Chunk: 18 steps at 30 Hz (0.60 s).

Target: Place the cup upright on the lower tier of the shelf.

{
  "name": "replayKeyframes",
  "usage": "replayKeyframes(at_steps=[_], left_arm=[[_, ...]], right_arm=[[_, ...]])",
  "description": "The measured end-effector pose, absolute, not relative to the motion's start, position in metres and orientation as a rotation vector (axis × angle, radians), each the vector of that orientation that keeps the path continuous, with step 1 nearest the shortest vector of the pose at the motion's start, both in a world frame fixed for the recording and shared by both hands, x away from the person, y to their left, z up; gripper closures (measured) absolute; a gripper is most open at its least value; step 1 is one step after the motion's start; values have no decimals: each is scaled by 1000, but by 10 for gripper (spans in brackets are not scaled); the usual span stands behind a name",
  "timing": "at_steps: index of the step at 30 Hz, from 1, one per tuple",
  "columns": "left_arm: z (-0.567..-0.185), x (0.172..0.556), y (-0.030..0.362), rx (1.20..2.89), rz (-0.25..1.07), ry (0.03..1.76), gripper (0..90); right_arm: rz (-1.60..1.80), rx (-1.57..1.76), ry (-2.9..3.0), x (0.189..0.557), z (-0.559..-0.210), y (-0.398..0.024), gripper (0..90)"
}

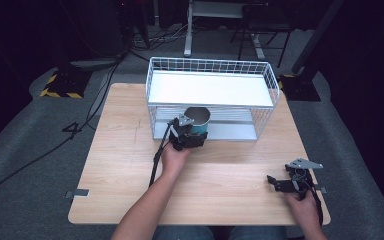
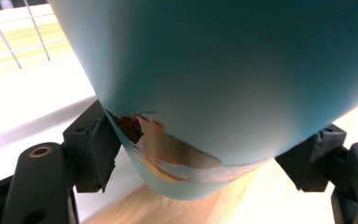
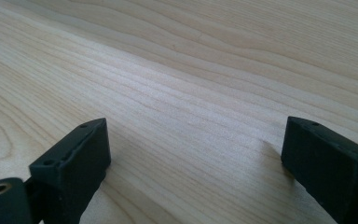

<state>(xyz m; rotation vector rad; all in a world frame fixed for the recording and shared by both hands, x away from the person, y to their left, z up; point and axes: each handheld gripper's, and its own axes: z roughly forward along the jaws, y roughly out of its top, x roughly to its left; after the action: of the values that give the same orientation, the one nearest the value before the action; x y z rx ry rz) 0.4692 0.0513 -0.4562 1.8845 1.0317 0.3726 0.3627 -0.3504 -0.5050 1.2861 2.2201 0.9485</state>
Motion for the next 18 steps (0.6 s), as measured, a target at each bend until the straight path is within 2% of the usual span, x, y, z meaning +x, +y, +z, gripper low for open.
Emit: replayKeyframes(at_steps=[18], left_arm=[[-468,494,29,1847,459,1059,236]], right_arm=[[949,1286,2220,363,-505,-350,81]])
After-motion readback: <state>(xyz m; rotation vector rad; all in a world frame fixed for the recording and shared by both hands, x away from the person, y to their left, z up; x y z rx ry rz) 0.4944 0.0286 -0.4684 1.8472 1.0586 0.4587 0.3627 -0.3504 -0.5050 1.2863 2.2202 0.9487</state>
